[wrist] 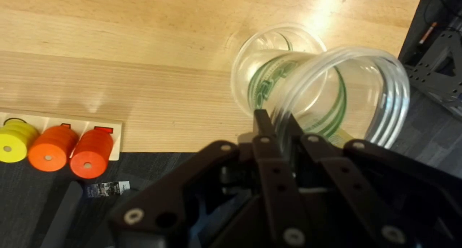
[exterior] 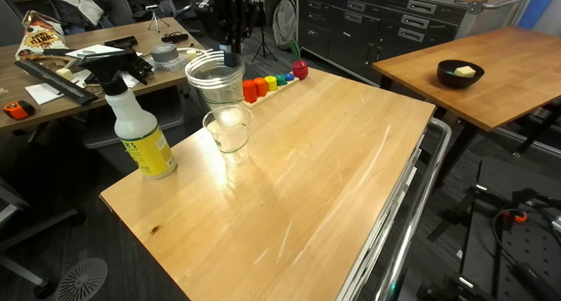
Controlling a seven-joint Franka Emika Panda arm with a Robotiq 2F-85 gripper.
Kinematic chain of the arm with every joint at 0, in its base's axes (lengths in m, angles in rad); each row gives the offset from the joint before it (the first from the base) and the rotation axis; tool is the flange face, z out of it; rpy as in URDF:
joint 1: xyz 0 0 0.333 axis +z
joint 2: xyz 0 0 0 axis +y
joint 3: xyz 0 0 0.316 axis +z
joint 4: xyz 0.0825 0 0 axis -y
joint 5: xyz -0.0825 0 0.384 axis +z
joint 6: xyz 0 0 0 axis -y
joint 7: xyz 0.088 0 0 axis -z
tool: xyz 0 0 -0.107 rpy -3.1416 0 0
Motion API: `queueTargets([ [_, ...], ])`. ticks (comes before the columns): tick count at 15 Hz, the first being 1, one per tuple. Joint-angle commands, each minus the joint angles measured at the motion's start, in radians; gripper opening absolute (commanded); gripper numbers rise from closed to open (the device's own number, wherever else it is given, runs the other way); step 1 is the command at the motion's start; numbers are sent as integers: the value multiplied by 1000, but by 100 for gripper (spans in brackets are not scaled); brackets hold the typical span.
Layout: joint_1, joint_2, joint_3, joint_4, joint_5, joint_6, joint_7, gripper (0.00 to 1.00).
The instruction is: Stack the cups
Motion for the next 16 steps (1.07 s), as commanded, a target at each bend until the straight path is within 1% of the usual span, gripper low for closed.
queueTargets([
  [1, -8, -8, 0, -6, 1, -2, -13, 42],
  [8, -6, -25, 4, -19, -3, 9, -25, 95],
  [9, -5, -32, 2, -26, -9, 16, -30, 99],
  [10, -2, -41, 0, -31, -20, 13, -33, 100],
  [13, 6, -81, -19, -33, -106, -11, -32, 100],
  [16, -17, -161, -34, -55, -144, -10, -36, 100],
])
